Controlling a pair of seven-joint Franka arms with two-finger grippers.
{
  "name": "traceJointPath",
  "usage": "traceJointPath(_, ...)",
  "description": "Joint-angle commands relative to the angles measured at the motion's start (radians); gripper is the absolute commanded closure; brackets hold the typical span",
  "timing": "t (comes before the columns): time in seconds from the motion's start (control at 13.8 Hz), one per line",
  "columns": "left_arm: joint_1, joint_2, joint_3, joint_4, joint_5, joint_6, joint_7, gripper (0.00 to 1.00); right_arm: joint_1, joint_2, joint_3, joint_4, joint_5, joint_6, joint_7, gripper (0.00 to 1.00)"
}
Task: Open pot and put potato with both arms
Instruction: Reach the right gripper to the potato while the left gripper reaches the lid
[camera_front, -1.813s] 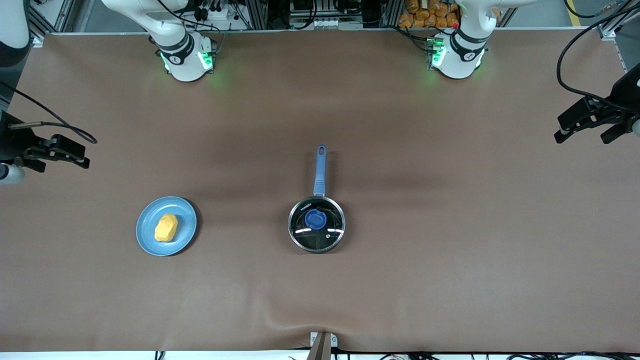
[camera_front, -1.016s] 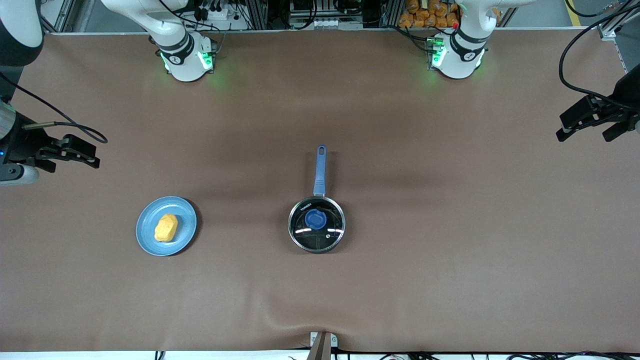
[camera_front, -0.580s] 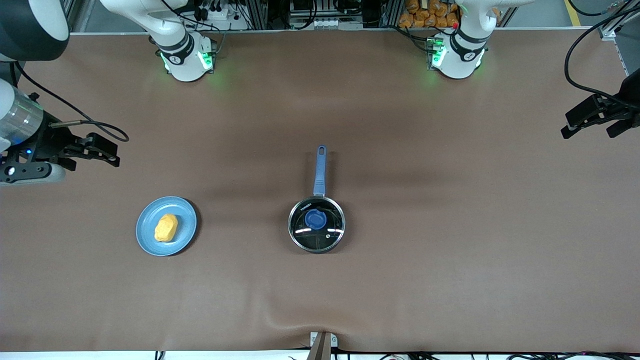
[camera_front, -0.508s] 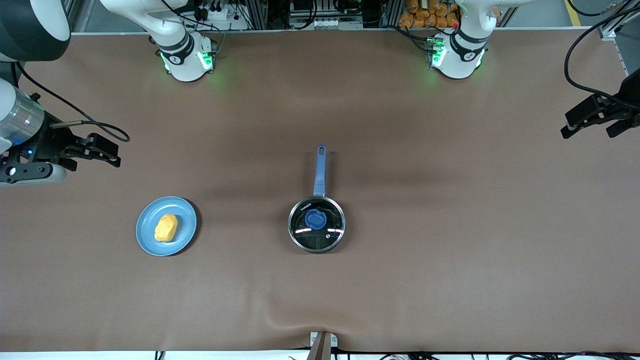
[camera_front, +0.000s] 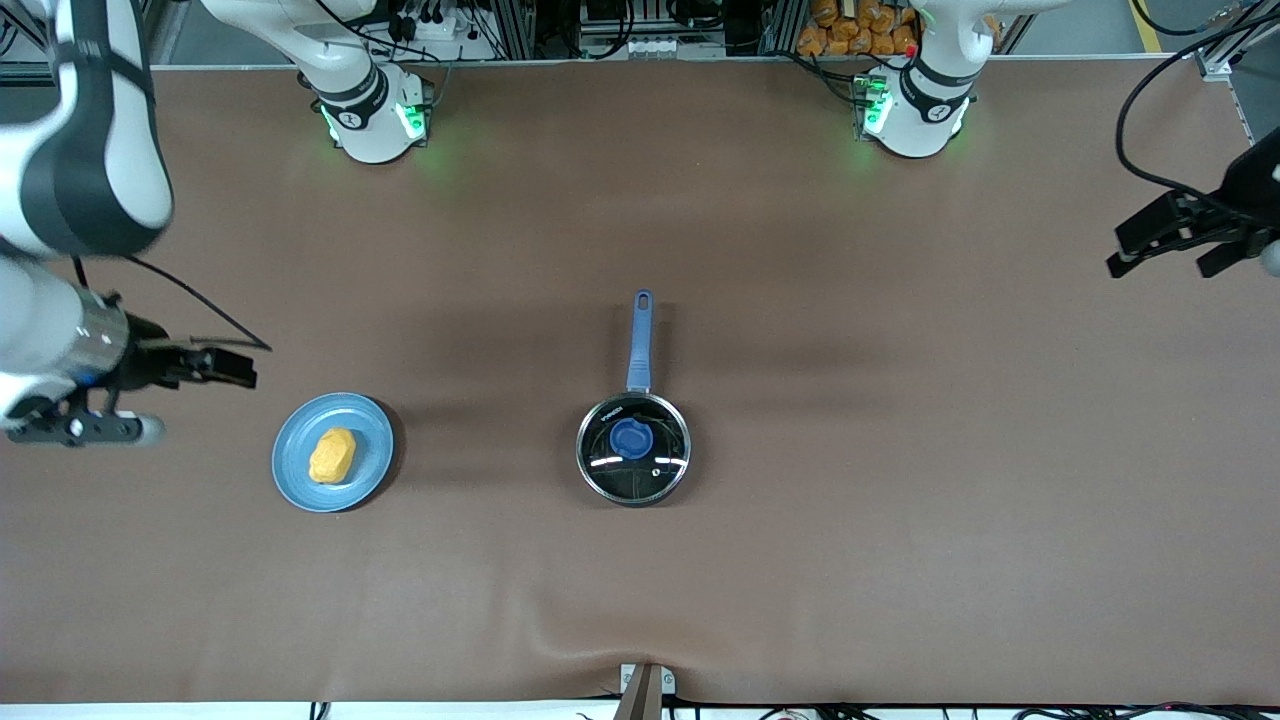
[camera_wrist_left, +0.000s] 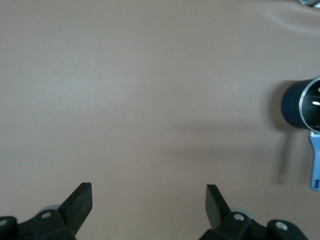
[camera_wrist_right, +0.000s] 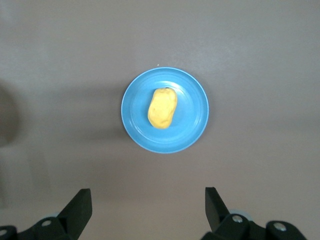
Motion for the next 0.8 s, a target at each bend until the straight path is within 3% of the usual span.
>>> traceJointPath(0.0,-0.062,0.053,-0.008,0.024,-0.023,-0.003,-0.032,0.00,-0.023,0.029,0.009,-0.079,0.041,0.099,0.020,0.00)
traceJointPath(0.29,-0.197,0.124,-0.009,0.029,-0.023,0.068,-0.230,0.00,-0.048,0.121,0.009,-0.104,0.174,0.121,0.020,0.00)
traceJointPath(0.73,-0.427,0.334,-0.006,0.147,-0.012,0.204,-0.459,0.00,-0.045,0.227,0.009,-0.144,0.196,0.305,0.020,0.00)
